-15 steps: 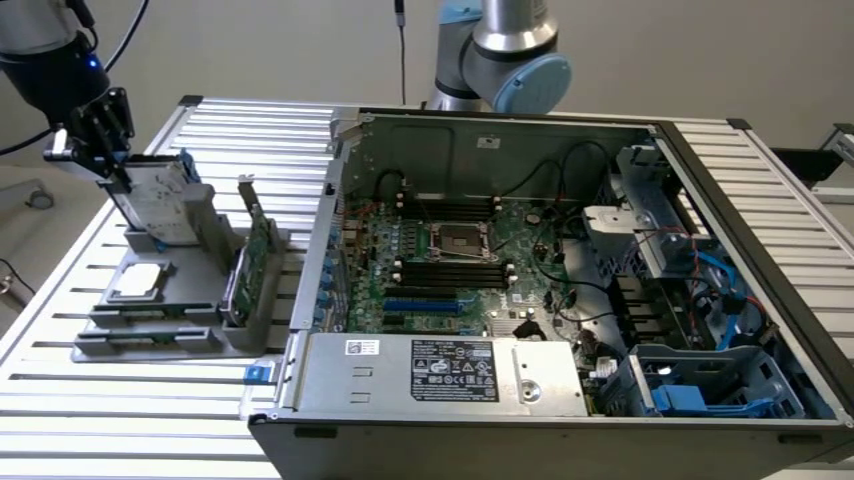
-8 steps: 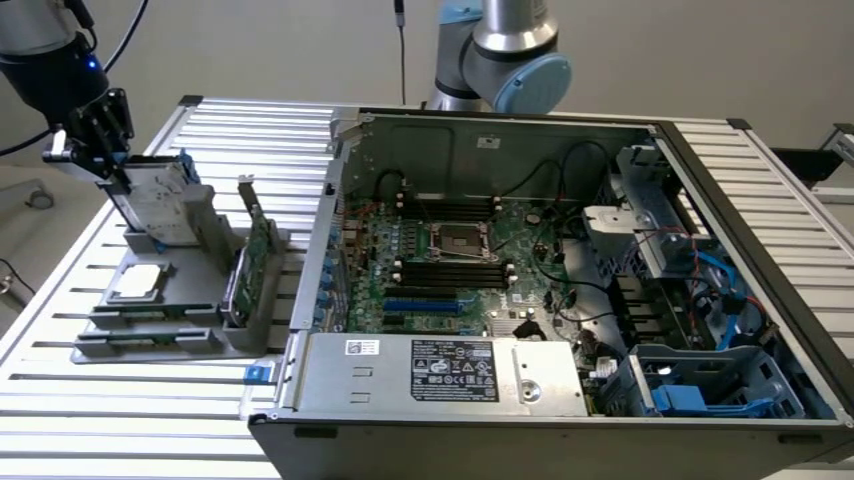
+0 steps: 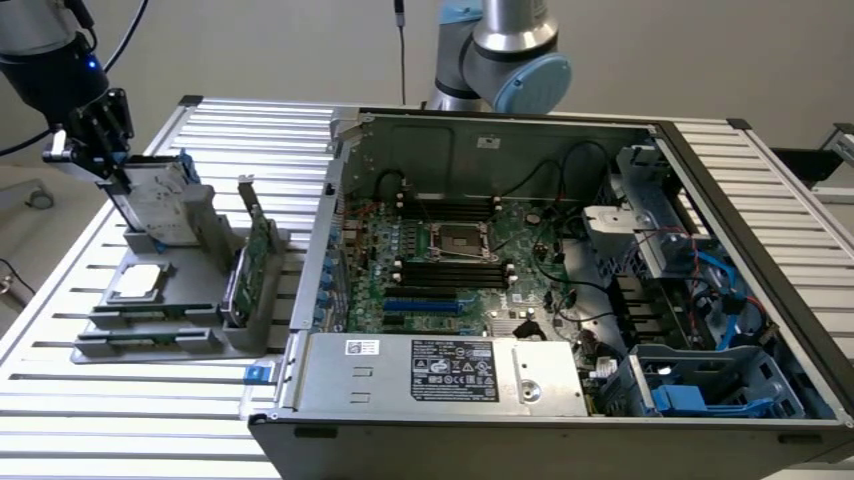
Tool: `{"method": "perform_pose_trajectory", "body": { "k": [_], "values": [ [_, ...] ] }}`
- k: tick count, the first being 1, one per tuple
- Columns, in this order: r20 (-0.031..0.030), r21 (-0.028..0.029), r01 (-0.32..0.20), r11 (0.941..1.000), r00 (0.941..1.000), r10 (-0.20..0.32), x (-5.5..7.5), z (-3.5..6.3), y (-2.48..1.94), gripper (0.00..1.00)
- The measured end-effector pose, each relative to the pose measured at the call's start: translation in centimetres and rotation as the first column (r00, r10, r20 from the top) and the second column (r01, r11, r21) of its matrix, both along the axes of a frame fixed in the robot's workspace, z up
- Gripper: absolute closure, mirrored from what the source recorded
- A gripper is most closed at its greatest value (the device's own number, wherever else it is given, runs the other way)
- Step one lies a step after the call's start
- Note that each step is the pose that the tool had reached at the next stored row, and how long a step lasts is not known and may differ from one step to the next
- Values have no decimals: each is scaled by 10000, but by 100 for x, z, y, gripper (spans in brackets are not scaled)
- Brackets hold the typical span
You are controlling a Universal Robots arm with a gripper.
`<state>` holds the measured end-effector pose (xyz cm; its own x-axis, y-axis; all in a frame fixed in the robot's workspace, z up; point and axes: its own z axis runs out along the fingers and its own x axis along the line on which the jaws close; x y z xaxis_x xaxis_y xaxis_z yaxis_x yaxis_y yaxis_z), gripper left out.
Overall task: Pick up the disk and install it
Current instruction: 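Pick up the disk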
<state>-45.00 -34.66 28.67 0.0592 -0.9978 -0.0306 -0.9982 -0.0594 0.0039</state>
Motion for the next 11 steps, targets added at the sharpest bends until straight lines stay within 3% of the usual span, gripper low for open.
{"method": "perform_pose_trajectory", "body": {
  "k": [5, 11],
  "values": [
    [-1, 0, 0, 10000, 10000, 0, 0, 69, 0, 67],
    [-1, 0, 1, 10000, 10000, -1, 1, 299, 0, 67]
  ]
}}
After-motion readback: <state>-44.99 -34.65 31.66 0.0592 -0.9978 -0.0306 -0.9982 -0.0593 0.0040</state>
